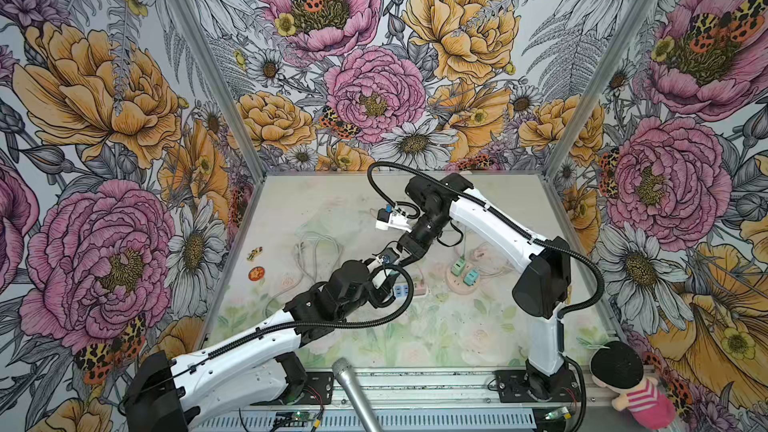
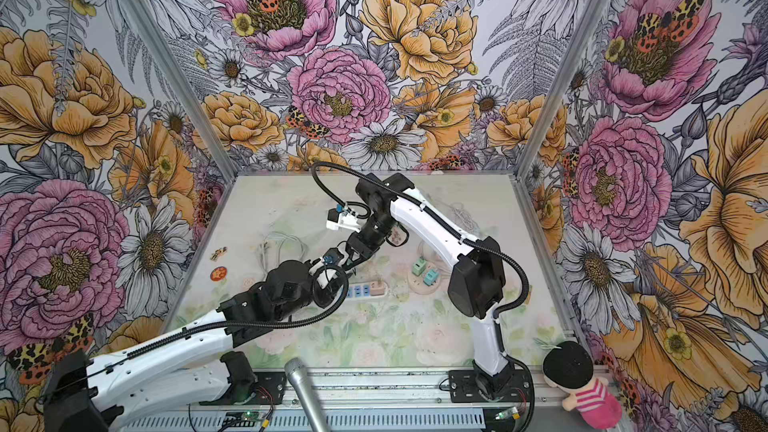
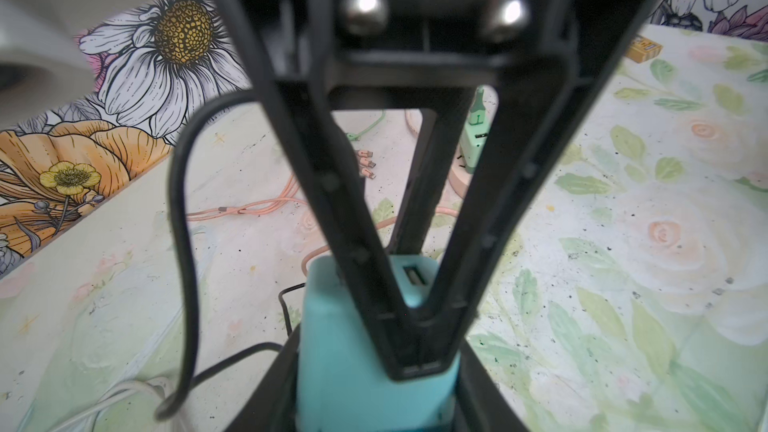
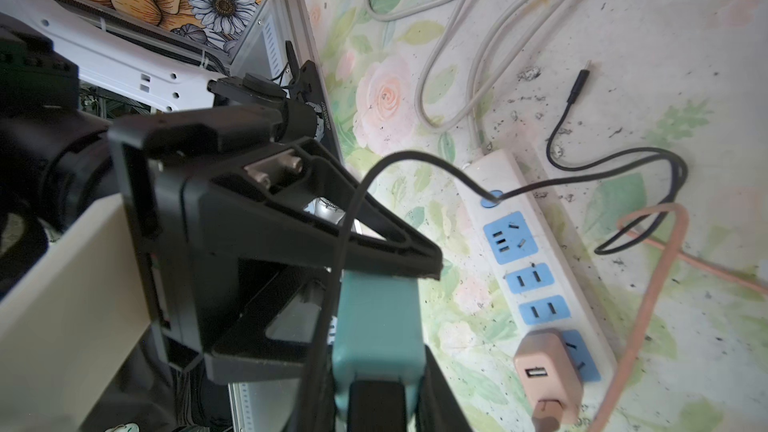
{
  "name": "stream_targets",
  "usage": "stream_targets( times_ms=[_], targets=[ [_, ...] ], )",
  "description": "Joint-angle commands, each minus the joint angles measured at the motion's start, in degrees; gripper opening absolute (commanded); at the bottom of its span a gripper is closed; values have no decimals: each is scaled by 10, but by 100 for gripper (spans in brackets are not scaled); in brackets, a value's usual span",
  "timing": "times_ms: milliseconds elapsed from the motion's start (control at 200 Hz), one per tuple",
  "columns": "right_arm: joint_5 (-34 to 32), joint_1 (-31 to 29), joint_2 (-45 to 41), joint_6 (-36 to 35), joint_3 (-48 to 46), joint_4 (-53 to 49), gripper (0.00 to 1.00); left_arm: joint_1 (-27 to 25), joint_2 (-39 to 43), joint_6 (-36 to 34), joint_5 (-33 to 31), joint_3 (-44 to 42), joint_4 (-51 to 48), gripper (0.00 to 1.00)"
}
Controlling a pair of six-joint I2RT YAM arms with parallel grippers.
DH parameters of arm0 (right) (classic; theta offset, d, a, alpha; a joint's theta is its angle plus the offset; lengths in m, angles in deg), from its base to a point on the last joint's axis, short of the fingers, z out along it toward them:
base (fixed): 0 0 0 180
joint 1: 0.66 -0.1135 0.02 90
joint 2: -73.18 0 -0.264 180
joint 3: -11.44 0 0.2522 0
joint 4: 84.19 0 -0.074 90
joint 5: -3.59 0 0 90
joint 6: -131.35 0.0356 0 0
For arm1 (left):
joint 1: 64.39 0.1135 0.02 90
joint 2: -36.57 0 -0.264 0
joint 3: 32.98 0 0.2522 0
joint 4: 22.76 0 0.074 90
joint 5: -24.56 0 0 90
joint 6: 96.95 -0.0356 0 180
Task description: Insert the plug
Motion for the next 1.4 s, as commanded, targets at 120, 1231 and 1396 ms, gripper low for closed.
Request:
stream_targets(
  times_ms=[120, 1231, 1396],
  targets=[
    [-13, -4, -16, -19, -7, 8, 5, 17, 34, 52, -21, -6, 62, 20],
    [-294, -96, -9, 268, -25, 101, 0, 136, 144, 404, -99, -47, -152, 58],
    [-335, -107, -31, 332, -91, 131, 0, 159, 141, 443, -96, -63, -155, 58]
  ],
)
